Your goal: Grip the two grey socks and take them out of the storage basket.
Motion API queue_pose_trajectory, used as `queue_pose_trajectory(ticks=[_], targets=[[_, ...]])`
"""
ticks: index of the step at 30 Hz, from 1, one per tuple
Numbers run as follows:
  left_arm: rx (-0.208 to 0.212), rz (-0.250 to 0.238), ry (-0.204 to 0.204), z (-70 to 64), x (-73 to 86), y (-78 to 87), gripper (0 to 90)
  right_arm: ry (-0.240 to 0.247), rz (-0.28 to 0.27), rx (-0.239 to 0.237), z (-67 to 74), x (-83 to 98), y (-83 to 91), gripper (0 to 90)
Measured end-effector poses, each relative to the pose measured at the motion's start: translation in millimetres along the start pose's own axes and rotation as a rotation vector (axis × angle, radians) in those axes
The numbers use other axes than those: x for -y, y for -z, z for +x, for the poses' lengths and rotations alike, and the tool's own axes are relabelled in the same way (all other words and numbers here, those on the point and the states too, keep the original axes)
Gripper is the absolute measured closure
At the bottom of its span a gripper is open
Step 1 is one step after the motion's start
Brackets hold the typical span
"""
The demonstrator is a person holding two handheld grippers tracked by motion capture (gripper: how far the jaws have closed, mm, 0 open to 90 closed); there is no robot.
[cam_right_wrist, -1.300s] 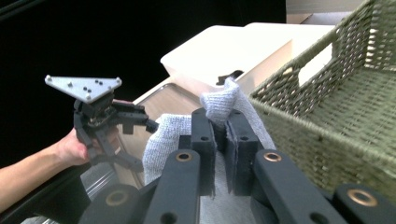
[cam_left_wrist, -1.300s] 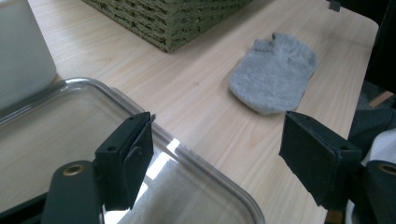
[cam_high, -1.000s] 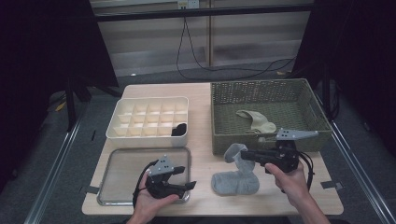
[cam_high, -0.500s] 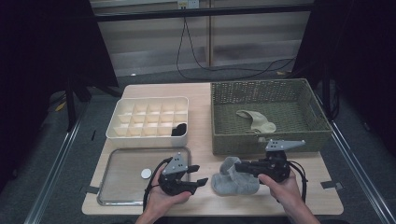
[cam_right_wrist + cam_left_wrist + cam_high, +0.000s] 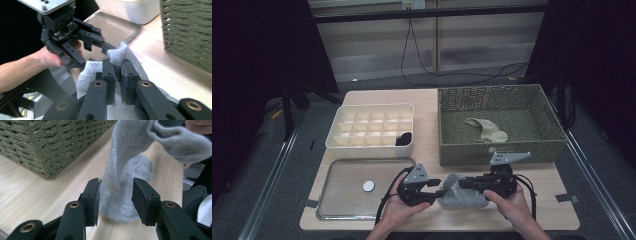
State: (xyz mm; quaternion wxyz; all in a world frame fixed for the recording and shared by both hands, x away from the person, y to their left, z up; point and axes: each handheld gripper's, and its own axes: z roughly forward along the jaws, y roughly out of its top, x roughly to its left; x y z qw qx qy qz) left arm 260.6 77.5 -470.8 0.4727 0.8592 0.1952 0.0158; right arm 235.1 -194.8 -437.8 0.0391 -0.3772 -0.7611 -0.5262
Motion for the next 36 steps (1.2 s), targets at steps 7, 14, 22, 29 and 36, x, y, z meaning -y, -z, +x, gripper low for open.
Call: queue_pose_trajectory(ticks=[7, 14, 22, 29, 36], targets=[[0.012, 0.008, 0.000, -1.5, 2.3, -4.4, 61.7, 0.015, 0.015, -0.033, 4.5, 1.2, 0.0, 84.0], [0.057, 0.010, 0.003, -6.0, 1.3, -4.8, 86.4, -0.003, 0.020, -0.014, -2.9, 4.9, 0.2, 83.9], [0.109, -0.001, 0.020, -9.2, -0.4, 3.1, 88.2, -0.046, 0.015, 0.054, -21.8, 11.3, 13.1, 83.9], [0.094, 0.066, 0.053, -5.1, 2.8, 0.7, 88.5, -0.056, 0.086, 0.080, -32.8, 16.8, 1.8, 83.8], [0.066, 0.089, 0.076, 8.1, 7.8, -8.3, 87.7, -0.072, 0.145, 0.118, -42.1, 26.9, -10.7, 83.5]])
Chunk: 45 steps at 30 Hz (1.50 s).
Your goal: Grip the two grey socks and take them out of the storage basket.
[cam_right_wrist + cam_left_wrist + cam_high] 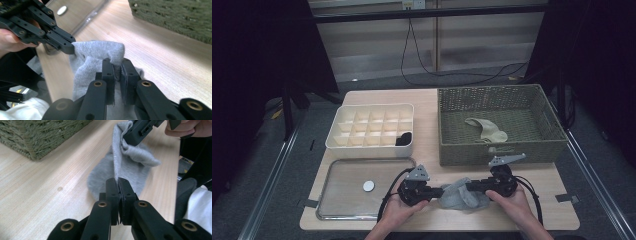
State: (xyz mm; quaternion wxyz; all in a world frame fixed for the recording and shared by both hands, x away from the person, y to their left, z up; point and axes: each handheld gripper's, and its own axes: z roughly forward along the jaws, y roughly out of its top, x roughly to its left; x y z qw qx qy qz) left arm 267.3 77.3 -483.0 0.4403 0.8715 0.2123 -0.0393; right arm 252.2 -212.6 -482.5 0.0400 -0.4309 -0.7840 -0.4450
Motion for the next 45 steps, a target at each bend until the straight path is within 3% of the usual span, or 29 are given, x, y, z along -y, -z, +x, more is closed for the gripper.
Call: queue_pose_trajectory(ticks=[6, 11, 14, 19, 22, 27, 28, 33, 40, 45], targets=[[-0.016, 0.015, -0.010, 1.4, 2.2, -4.7, 77.2, 0.016, 0.014, 0.038, -2.1, 2.4, -8.0, 79.9], [-0.032, 0.015, 0.013, 3.1, 2.1, -4.0, 68.6, 0.010, -0.002, 0.062, -1.9, 1.8, -4.0, 73.4], [-0.038, 0.001, 0.016, 3.4, 2.6, -3.3, 63.5, 0.006, -0.009, 0.068, -2.5, 1.2, 1.2, 64.5], [-0.042, -0.005, 0.024, 2.1, 2.2, -0.2, 59.1, 0.021, -0.025, 0.088, 1.1, 0.8, 10.0, 66.2], [-0.034, -0.018, 0.033, 0.1, 2.5, 2.6, 59.7, 0.036, -0.032, 0.085, 8.1, 1.4, 13.1, 68.4], [-0.033, -0.031, 0.041, -0.2, 3.2, 5.8, 69.5, 0.045, -0.024, 0.058, 15.6, 1.7, 12.5, 71.5], [-0.028, -0.031, 0.039, 0.6, 3.0, 4.9, 74.0, 0.049, -0.009, 0.051, 17.6, 2.3, 7.2, 73.1], [-0.014, -0.015, 0.032, 0.6, 3.2, 1.3, 77.2, 0.078, 0.046, 0.032, 24.8, 2.7, -10.4, 73.1], [-0.005, 0.023, 0.034, -0.1, 5.2, -3.4, 78.4, 0.121, 0.104, 0.053, 29.1, 5.3, -28.9, 69.3], [0.028, 0.052, 0.032, -0.2, 8.8, -5.2, 82.8, 0.143, 0.103, 0.090, 26.5, 4.7, -31.1, 70.8]])
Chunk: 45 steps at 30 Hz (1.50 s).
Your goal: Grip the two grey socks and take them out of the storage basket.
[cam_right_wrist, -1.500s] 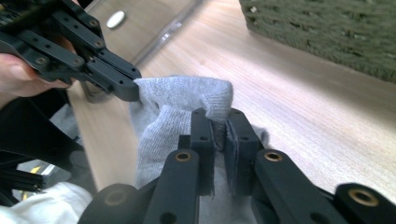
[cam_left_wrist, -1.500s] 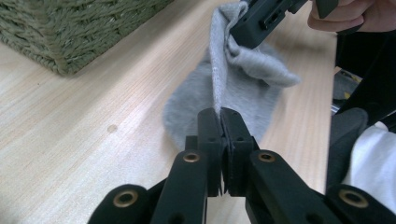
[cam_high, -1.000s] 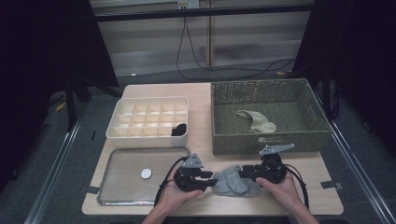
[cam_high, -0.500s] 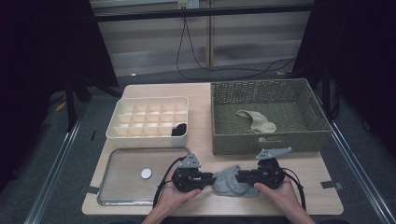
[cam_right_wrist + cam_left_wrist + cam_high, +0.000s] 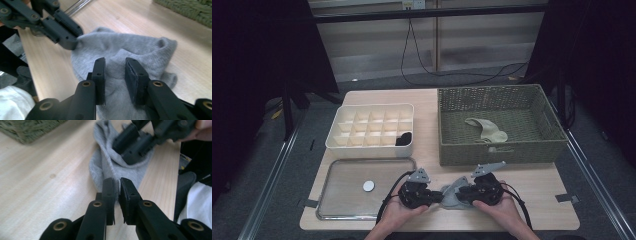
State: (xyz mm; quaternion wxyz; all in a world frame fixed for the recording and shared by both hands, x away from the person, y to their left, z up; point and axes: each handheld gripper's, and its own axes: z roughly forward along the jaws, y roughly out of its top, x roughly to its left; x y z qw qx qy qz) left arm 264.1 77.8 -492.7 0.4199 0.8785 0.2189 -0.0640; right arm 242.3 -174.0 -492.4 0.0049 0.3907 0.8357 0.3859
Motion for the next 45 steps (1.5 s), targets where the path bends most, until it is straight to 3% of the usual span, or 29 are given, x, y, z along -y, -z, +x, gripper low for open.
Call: queue_pose_trajectory(ticks=[4, 8, 14, 21, 24, 25, 31, 34, 36, 45], targets=[[0.009, 0.002, 0.002, -1.2, 0.5, -1.2, 82.4, -0.007, -0.008, 0.017, -3.9, -0.8, 0.3, 70.3], [0.008, 0.010, -0.002, -0.5, 1.2, -1.2, 81.6, -0.036, -0.022, 0.001, -4.4, -0.7, 2.4, 69.3], [0.012, 0.009, -0.006, -0.8, 1.2, -2.6, 82.1, -0.016, -0.021, -0.005, 1.7, -1.9, 0.9, 68.7], [0.022, 0.003, -0.008, -0.3, 0.5, -3.5, 82.2, 0.012, 0.000, 0.042, 8.4, -2.2, -4.9, 68.6], [0.014, -0.012, -0.007, 0.0, -0.3, -4.8, 82.0, 0.034, 0.005, 0.065, 10.3, -2.8, -5.9, 73.9], [0.014, -0.012, -0.007, 0.0, -0.3, -4.8, 82.5, 0.030, 0.010, 0.075, 9.1, -3.4, -5.7, 80.4], [0.013, -0.029, -0.007, 0.4, -1.6, -3.1, 89.9, 0.005, 0.017, 0.067, 3.5, -5.3, -2.4, 89.6], [0.015, -0.030, -0.009, -0.1, -1.6, -3.5, 90.0, -0.015, -0.011, 0.041, 1.2, -6.0, 3.7, 89.8], [0.017, -0.025, -0.017, -0.2, -2.0, -2.9, 90.0, -0.020, -0.058, 0.028, 1.0, -8.1, 14.4, 89.9], [0.025, -0.065, 0.004, 1.2, -3.4, 4.0, 90.0, -0.065, -0.167, 0.022, -5.9, -5.0, 49.2, 90.0]])
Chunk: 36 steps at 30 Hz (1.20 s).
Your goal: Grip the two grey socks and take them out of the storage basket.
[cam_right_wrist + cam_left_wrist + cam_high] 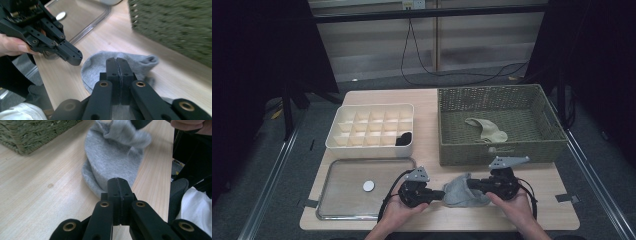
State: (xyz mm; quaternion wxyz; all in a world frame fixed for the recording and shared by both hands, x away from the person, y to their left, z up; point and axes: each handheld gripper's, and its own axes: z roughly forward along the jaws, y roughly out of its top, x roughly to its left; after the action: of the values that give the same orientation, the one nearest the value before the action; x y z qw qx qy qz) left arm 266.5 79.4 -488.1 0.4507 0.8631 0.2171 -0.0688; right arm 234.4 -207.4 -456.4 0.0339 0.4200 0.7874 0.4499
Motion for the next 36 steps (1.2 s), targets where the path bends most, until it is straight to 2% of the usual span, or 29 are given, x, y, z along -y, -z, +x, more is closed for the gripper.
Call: queue_pose_trajectory(ticks=[4, 8, 12, 13, 15, 20, 22, 24, 26, 31, 34, 35, 36], targets=[[-0.004, -0.003, 0.004, 0.7, 0.3, 0.2, 90.0, -0.021, -0.031, 0.021, -8.6, 0.7, 12.2, 90.0], [-0.008, -0.003, 0.009, 0.7, 0.1, -1.1, 88.4, -0.038, -0.027, 0.056, -16.9, 4.2, 19.6, 90.0], [-0.012, -0.004, -0.006, -1.2, -2.4, -1.8, 83.0, -0.056, -0.017, 0.089, -29.4, 7.8, 19.4, 90.0], [-0.014, -0.007, -0.002, -2.0, -2.9, -2.0, 80.3, -0.058, -0.009, 0.112, -33.7, 8.8, 18.5, 89.9], [-0.012, -0.011, 0.002, -1.7, -3.6, -2.2, 79.1, -0.061, -0.006, 0.127, -38.0, 9.8, 18.8, 89.8], [-0.019, -0.015, 0.007, 0.7, -4.4, -2.1, 77.7, -0.076, -0.021, 0.122, -43.3, 11.6, 23.2, 88.8], [-0.016, -0.020, 0.013, 0.9, -5.4, -2.9, 77.2, -0.084, -0.036, 0.114, -44.0, 11.8, 25.7, 82.5], [-0.012, -0.019, 0.006, 0.1, -6.7, -3.8, 76.9, -0.086, -0.044, 0.107, -44.9, 12.2, 27.0, 81.9], [-0.014, -0.018, 0.004, 0.3, -6.8, -3.7, 76.6, -0.084, -0.056, 0.111, -45.3, 12.3, 28.6, 77.5], [-0.018, -0.030, 0.022, 5.3, -9.1, -0.2, 76.6, -0.091, -0.097, 0.088, -43.3, 10.4, 39.0, 73.5], [-0.016, -0.016, 0.004, 4.6, -10.5, -1.7, 76.7, -0.096, -0.101, 0.087, -41.1, 13.2, 40.8, 71.3], [-0.022, 0.005, -0.013, 3.4, -12.4, -3.5, 76.7, -0.081, -0.099, 0.086, -38.4, 14.0, 40.3, 68.9], [-0.022, 0.005, -0.013, 3.4, -12.4, -3.5, 76.7, -0.082, -0.091, 0.084, -38.6, 14.3, 38.9, 67.6]])
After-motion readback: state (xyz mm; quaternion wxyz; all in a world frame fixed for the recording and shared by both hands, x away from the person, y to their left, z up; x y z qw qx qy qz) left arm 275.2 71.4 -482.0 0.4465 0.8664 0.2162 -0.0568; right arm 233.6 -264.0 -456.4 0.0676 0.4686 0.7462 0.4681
